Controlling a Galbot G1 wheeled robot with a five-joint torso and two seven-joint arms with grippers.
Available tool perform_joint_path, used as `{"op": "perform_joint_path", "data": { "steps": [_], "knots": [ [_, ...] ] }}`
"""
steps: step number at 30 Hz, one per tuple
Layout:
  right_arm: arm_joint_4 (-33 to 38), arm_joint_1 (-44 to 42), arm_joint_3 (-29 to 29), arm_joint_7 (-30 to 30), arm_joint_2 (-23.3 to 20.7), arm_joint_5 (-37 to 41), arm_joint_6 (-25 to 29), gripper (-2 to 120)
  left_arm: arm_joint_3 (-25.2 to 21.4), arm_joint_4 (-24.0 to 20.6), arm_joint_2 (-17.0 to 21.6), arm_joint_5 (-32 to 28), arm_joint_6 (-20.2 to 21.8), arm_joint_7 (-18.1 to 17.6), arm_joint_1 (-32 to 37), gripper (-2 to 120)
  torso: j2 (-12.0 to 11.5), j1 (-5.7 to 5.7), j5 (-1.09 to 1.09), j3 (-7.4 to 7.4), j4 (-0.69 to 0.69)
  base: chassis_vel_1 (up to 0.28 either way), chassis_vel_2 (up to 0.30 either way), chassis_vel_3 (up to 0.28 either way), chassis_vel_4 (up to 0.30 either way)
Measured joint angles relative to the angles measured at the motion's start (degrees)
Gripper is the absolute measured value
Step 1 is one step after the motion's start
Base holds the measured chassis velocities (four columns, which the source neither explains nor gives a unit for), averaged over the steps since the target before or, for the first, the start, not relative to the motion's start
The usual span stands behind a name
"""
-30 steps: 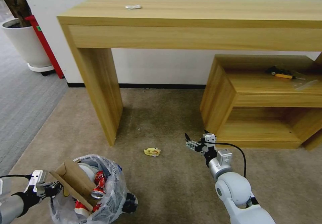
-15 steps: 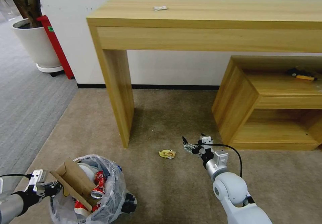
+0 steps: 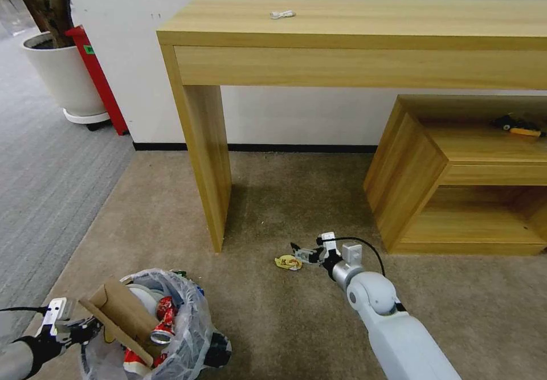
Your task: Pick up the trash bin and place the garbage on the floor into it.
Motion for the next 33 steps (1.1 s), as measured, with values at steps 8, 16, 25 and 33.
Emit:
{"op": "perform_joint_path", "data": {
  "steps": [8, 16, 25, 33],
  "knots": [
    [-6.84, 5.00, -2.11, -14.84, -2.36, -10.74, -0.01, 100, -0.11, -0.01, -0.16, 0.04, 0.00, 0.09, 0.06, 0, 0.00, 0.00, 0.00, 0.00, -0.01, 0.000, 0.000, 0.000, 0.000],
    [-16.08, 12.80, -6.81, -21.49, -1.30, -15.04, 1.82, 100, -0.33, -0.20, -0.69, 0.21, 0.00, 0.52, 0.84, 0, 0.00, 0.00, 0.00, 0.00, 0.01, 0.000, 0.000, 0.000, 0.000],
    [-23.09, 18.63, -10.91, -24.14, -0.28, -16.99, 2.46, 100, -1.16, 0.04, -0.98, 0.16, 0.00, 1.08, 1.57, 0, 0.00, 0.00, -0.01, 0.00, 0.00, 0.000, 0.000, 0.000, 0.000],
    [-26.05, 19.76, -13.51, -24.47, 0.40, -18.77, 1.94, 100, -0.65, -0.06, -1.06, 0.19, 0.00, 1.03, 1.09, 0, 0.00, 0.00, -0.01, 0.00, -0.01, 0.000, 0.000, 0.000, 0.000]
  ]
}}
